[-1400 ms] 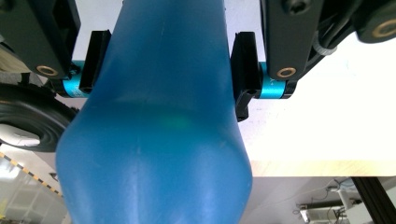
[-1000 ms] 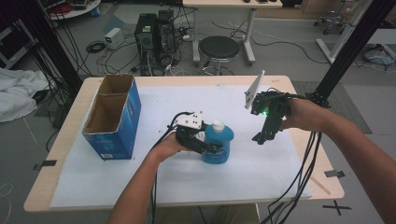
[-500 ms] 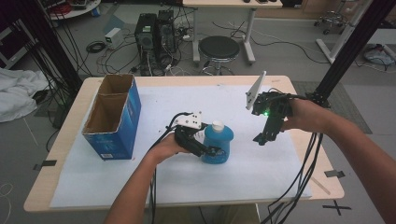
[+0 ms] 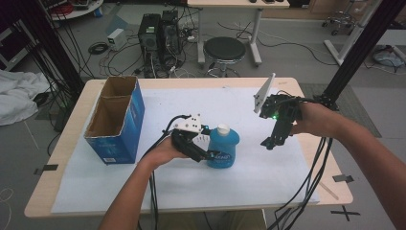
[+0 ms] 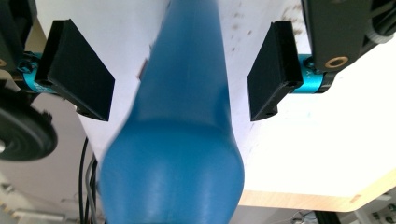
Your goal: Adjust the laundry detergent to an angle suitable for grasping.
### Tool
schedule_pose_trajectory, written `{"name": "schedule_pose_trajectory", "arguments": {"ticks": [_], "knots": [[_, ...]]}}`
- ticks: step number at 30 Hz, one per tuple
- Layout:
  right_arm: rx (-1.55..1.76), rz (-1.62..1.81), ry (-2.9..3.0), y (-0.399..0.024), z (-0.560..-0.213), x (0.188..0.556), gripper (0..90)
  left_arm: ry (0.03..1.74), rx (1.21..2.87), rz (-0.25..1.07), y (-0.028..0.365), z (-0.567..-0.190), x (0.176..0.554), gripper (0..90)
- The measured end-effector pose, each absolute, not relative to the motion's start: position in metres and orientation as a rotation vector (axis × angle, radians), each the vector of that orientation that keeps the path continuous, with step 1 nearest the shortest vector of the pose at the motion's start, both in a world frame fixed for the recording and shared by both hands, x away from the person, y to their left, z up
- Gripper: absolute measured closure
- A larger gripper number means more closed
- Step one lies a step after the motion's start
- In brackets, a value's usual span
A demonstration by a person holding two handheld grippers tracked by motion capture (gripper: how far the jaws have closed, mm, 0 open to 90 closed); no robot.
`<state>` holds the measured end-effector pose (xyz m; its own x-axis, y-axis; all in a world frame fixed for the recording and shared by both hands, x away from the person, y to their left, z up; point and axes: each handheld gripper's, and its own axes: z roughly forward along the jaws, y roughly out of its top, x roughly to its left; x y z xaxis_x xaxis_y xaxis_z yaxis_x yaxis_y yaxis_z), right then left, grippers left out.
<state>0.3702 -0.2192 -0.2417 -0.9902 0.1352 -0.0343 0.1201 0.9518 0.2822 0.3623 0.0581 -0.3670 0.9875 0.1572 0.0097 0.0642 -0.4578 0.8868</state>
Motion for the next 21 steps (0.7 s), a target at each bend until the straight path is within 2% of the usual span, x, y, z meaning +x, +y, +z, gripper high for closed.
{"name": "schedule_pose_trajectory", "arguments": {"ticks": [4, 8, 16, 21], "knots": [[0.198, 0.444, 3.048, -0.22, -0.241, 0.371, 2.8, 0.202, 2.072, 0.115, 0.068, -0.355, 0.358, 23.3], [0.193, 0.448, 3.048, -0.22, -0.241, 0.371, 2.8, 0.286, 2.175, 0.132, 0.073, -0.343, 0.354, 23.3], [0.189, 0.459, 3.049, -0.219, -0.241, 0.372, 2.8, 0.313, 2.375, 0.207, 0.087, -0.325, 0.343, 23.3], [0.192, 0.465, 3.049, -0.219, -0.241, 0.374, 2.8, 0.346, 2.42, 0.206, 0.096, -0.317, 0.342, 23.3]]}}
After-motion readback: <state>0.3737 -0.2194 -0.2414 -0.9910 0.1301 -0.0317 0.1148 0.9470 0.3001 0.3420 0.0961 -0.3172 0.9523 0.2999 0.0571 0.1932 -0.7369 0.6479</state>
